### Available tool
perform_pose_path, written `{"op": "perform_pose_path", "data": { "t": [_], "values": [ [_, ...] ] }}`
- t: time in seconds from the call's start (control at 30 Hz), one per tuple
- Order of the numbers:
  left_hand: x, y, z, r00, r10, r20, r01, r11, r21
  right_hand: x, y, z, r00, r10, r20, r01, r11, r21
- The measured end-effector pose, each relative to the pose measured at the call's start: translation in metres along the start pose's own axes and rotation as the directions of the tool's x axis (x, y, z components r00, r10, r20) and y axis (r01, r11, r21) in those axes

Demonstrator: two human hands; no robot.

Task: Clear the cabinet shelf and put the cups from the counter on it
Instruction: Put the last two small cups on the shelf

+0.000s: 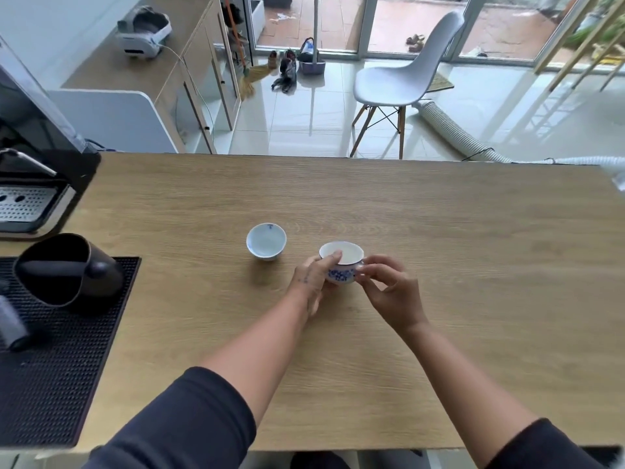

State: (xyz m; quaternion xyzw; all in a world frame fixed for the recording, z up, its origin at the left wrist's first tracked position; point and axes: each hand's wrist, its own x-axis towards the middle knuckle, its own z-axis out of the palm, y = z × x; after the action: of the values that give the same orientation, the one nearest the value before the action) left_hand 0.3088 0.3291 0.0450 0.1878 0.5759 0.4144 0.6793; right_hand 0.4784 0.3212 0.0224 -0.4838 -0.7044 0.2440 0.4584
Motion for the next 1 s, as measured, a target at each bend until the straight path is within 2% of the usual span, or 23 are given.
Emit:
{"op": "perform_pose_path", "data": {
  "t": [0.07,0.17,0.27,0.4,0.47,0.67,0.77,0.8,0.87,0.93,1.0],
  "values": [
    [0.001,-0.007,-0.001,0.996,0.063,-0.060,-0.063,0.998,0.003,-0.009,-0.001,0.001,1.000,-0.005,-0.018,0.005,1.000,-0.001],
    [0.004,-0.017,0.001,0.990,0.124,-0.072,-0.121,0.992,0.035,-0.020,-0.004,0.001,0.994,0.108,-0.032,-0.106,0.993,0.051],
    [0.003,-0.024,0.002,0.981,0.166,-0.100,-0.142,0.967,0.213,-0.031,0.000,0.000,0.981,0.188,-0.037,-0.185,0.980,0.077],
    [-0.001,-0.027,-0.002,0.966,0.242,-0.091,-0.168,0.857,0.487,-0.051,-0.001,0.007,0.972,0.232,-0.045,-0.229,0.971,0.064],
    [-0.002,-0.026,-0.004,0.966,0.254,-0.056,-0.179,0.804,0.567,-0.054,-0.003,0.009,0.968,0.244,-0.057,-0.240,0.968,0.069],
    [-0.002,-0.024,-0.012,0.963,0.269,0.000,-0.219,0.782,0.584,-0.060,-0.007,0.014,0.966,0.256,-0.042,-0.255,0.966,0.034],
    [-0.004,-0.026,-0.017,0.967,0.253,0.015,-0.226,0.839,0.495,-0.057,-0.019,0.006,0.940,0.341,0.029,-0.342,0.932,0.120],
    [-0.005,-0.026,-0.022,0.970,0.240,-0.039,-0.198,0.875,0.441,-0.055,-0.023,0.001,0.914,0.402,0.061,-0.406,0.891,0.202],
    [-0.006,-0.025,-0.036,0.947,0.221,-0.232,-0.134,0.931,0.341,-0.050,-0.026,-0.006,0.854,0.499,0.146,-0.516,0.780,0.353],
    [-0.006,-0.021,-0.059,0.862,0.231,-0.451,-0.092,0.947,0.309,-0.050,-0.027,-0.009,0.825,0.524,0.211,-0.562,0.720,0.408],
    [-0.006,-0.012,-0.084,0.775,0.258,-0.577,-0.062,0.939,0.337,-0.052,-0.026,-0.008,0.819,0.539,0.196,-0.572,0.744,0.346]
  ]
}}
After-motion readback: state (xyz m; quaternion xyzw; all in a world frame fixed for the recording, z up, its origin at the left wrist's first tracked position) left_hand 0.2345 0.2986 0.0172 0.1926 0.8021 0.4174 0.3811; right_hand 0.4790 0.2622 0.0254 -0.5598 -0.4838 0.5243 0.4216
